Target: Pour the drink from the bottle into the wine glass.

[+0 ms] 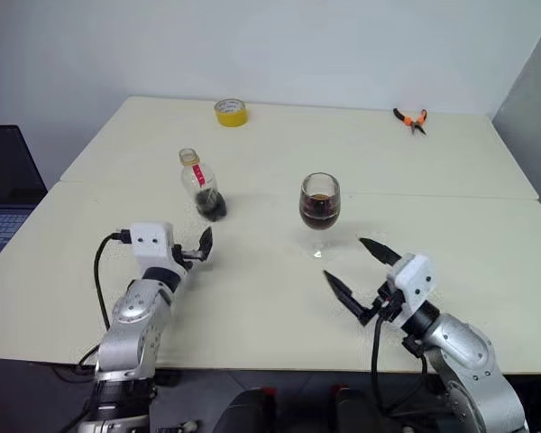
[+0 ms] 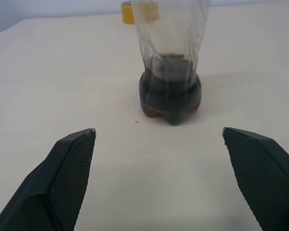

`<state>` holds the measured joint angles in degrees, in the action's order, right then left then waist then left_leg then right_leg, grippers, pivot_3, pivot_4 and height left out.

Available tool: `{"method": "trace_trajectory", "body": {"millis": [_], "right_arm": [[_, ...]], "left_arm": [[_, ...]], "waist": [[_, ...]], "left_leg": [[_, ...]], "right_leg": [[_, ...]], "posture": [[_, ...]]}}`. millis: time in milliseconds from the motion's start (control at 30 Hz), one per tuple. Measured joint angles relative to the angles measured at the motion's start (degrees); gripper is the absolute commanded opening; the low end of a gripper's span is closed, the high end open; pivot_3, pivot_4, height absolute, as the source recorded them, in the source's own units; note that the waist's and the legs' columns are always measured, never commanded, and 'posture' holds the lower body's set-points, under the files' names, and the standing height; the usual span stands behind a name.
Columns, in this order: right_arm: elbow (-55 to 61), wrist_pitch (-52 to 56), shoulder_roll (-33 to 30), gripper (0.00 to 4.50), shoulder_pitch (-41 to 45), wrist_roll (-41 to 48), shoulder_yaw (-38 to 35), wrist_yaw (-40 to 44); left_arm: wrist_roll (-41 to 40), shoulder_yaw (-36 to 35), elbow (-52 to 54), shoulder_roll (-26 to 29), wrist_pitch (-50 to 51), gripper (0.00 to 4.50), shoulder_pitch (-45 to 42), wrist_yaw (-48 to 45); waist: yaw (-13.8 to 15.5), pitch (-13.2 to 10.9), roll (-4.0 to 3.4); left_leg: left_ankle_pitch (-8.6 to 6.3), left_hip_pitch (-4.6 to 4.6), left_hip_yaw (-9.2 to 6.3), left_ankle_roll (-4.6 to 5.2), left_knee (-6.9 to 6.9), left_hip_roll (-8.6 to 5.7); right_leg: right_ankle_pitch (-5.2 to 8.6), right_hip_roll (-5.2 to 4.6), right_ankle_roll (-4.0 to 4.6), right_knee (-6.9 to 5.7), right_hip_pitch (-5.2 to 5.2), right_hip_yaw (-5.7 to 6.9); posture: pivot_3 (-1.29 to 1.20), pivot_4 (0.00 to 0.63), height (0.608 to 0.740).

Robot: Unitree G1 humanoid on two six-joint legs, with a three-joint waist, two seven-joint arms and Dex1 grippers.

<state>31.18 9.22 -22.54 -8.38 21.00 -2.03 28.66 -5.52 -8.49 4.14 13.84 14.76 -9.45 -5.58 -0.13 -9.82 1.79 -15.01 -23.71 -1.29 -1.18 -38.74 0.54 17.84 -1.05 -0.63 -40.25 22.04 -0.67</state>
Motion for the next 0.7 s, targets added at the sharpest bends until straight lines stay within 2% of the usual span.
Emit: {"method": "trace_trajectory", "body": {"millis": [300, 467, 700], "right_arm": [[-17.95, -9.95, 9.41, 4.50, 8.64, -5.13, -5.82, -9.82], [-24.11, -12.53, 10.35, 4.50, 9.95, -7.15, -7.64, -13.21], [-26.85, -13.49, 11.16, 4.50, 12.05, -6.92, -8.36, -15.12]], "left_arm": [[1.13, 1.24, 0.07, -1.37, -4.54, 4.47, 1.70, 0.00], [1.80, 0.64, -0.35, -1.34, -6.98, 4.47, 2.57, 0.41], [1.76, 0.75, -0.38, -1.37, -7.92, 4.47, 2.57, -0.15]], "waist": [[-0.01, 0.05, -0.09], [0.00, 0.06, -0.10], [-0.02, 0.08, -0.13]], "left_leg": [[0.00, 0.01, 0.05, -0.01, 0.03, -0.01], [0.00, 0.01, 0.07, -0.01, 0.03, 0.00], [0.00, 0.01, 0.08, -0.01, 0.05, 0.01]], "right_leg": [[0.00, 0.00, 0.00, 0.00, 0.01, -0.05], [0.00, 0.00, 0.00, 0.01, 0.01, -0.06], [0.00, 0.00, 0.00, 0.00, 0.02, -0.07]], "posture": [[0.00, 0.150, 0.740], [0.00, 0.150, 0.740], [0.00, 0.150, 0.740]]}}
